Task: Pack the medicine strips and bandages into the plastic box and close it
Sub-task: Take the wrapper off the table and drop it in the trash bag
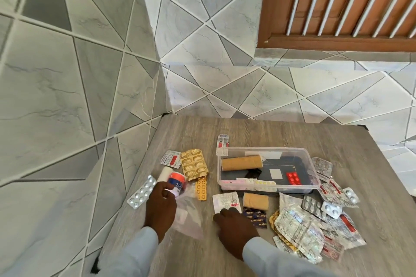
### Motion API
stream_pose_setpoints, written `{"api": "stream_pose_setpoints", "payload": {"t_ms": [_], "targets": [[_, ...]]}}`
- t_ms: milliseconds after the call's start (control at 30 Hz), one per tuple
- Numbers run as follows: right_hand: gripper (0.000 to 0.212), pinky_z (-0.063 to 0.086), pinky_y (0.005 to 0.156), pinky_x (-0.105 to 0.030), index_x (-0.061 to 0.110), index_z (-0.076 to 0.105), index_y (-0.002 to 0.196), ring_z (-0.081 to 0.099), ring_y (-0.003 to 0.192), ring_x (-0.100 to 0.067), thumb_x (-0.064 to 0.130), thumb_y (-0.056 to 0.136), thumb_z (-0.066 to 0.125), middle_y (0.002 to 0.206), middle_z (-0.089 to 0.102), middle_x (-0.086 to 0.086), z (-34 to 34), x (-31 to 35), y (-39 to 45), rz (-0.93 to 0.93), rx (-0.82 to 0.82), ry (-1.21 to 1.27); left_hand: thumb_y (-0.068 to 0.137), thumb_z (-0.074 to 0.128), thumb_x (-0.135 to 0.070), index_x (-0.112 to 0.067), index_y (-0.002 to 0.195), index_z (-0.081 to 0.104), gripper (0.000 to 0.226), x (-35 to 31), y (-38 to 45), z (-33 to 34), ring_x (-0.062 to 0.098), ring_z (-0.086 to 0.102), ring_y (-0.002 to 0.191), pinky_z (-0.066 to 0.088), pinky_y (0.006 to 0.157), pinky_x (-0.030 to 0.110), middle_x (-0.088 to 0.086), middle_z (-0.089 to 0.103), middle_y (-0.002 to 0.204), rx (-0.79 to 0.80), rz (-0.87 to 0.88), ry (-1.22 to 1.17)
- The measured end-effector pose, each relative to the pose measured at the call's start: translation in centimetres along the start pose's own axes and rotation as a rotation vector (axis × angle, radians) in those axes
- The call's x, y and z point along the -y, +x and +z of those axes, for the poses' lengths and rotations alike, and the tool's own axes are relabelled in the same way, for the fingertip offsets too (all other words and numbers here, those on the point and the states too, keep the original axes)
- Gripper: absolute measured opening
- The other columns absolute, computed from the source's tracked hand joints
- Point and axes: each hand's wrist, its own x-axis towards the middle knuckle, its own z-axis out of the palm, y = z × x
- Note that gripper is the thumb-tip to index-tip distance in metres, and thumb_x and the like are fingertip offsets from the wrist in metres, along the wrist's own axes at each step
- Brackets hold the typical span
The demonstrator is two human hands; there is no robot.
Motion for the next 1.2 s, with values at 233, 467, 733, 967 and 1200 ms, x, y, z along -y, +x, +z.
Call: {"api": "stream_pose_setpoints", "payload": {"t_ms": [233, 467, 733, 967, 1200], "targets": [[0.044, 0.048, 0.087, -0.053, 0.022, 0.063, 0.108, 0.058, 0.106, -0.033, 0.036, 0.067, 0.07, 0.119, 0.063, -0.007, 0.4, 1.2, 4.3, 0.064, -0.047, -0.23, 0.089, 0.05, -0.002, -0.031, 0.084, 0.054, 0.03, 0.5, 1.5, -0.7, 0.03, 0.06, 0.1, 0.053, 0.086, 0.04, 0.012, 0.06, 0.112, 0.07, -0.014, -0.007], [0.042, 0.034, 0.107, -0.049, 0.013, 0.043, 0.133, 0.032, 0.132, -0.032, 0.012, 0.091, 0.041, 0.145, 0.035, -0.011, 0.6, 0.9, 5.4, 0.117, -0.036, -0.115, 0.088, 0.047, 0.001, -0.02, 0.089, 0.059, 0.024, 1.6, 4.1, -1.5, 0.016, 0.057, 0.081, 0.042, 0.061, 0.024, 0.01, 0.064, 0.1, 0.122, 0.0, -0.027], [0.018, 0.041, 0.093, -0.034, 0.022, 0.06, 0.1, 0.051, 0.107, -0.023, 0.03, 0.09, 0.047, 0.112, 0.059, -0.003, -0.5, 2.3, 4.7, 0.247, -0.286, 0.249, 0.084, 0.046, 0.006, -0.024, 0.082, 0.059, 0.033, 0.7, 6.1, -2.1, 0.025, 0.059, 0.081, 0.043, 0.062, 0.028, 0.003, 0.064, 0.089, 0.196, 0.001, -0.091], [0.019, 0.054, 0.063, -0.039, 0.011, 0.055, 0.069, 0.056, 0.064, -0.022, 0.003, 0.086, 0.058, 0.07, 0.059, -0.013, -4.2, 3.1, 3.1, 0.454, -0.446, 1.349, 0.075, 0.05, 0.016, -0.02, 0.104, 0.059, 0.048, -0.7, 7.0, -4.5, 0.026, 0.064, 0.093, 0.049, 0.063, 0.032, 0.002, 0.066, 0.103, 0.347, -0.071, -0.374], [0.014, 0.05, 0.056, -0.031, 0.009, 0.054, 0.088, 0.064, 0.063, -0.024, -0.004, 0.089, 0.05, 0.076, 0.068, -0.016, -8.4, 1.3, -2.0, 0.372, -0.6, 1.955, 0.078, 0.05, 0.014, -0.019, 0.088, 0.069, 0.039, -3.6, 5.5, -1.5, 0.019, 0.059, 0.092, 0.048, 0.069, 0.029, -0.004, 0.064, 0.102, 0.453, 0.071, -0.317]]}}
